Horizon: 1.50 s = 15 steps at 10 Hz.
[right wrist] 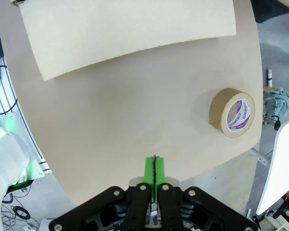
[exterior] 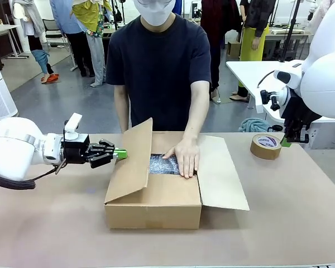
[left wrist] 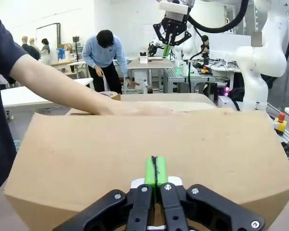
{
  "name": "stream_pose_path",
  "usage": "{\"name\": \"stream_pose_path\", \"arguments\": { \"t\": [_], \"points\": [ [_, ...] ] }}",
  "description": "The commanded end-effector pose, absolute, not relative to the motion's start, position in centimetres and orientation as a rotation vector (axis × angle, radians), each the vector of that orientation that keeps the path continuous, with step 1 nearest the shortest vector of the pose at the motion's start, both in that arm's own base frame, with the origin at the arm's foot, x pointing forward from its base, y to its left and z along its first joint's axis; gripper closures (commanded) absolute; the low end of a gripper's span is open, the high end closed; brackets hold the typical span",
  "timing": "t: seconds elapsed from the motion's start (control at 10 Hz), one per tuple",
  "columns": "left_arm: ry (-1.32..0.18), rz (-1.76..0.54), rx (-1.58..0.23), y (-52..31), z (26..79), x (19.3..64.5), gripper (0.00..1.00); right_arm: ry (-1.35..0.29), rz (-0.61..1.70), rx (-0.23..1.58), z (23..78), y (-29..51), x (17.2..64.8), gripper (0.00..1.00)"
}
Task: Wrap the clocks to prevent damage.
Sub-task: Push the right (or left) flap of the Package Box to close it, then push the left (or right) flap of the Package Box to close it.
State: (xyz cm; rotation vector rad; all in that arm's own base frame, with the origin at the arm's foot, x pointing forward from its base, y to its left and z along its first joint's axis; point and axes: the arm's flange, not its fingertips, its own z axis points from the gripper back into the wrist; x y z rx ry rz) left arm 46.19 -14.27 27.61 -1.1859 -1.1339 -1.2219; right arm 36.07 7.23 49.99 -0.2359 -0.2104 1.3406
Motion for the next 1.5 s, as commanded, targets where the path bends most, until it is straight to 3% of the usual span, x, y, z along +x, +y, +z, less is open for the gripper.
{"name": "stream_pose_path", "arguments": {
  "t": [0.0, 0.4, 0.5, 1.4],
  "points": [
    [-1.090, -1.246, -1.208, -15.1, 25.7, 46.9, 1.00, -0.225, 1.327, -0.231, 49.7, 7.4, 36.0, 0.99],
    [-0.981, -1.282, -1.252, -15.4, 24.4, 46.4, 1.00, -0.225, 1.327, -0.231, 49.7, 7.4, 36.0, 0.99],
    [-1.084, -1.224, -1.256, -14.8, 25.8, 46.9, 1.00, -0.225, 1.327, -0.231, 49.7, 7.4, 36.0, 0.99],
    [-1.084, -1.224, -1.256, -14.8, 25.8, 46.9, 1.00, -0.225, 1.327, -0.231, 49.7, 7.4, 36.0, 0.99]
  ]
}}
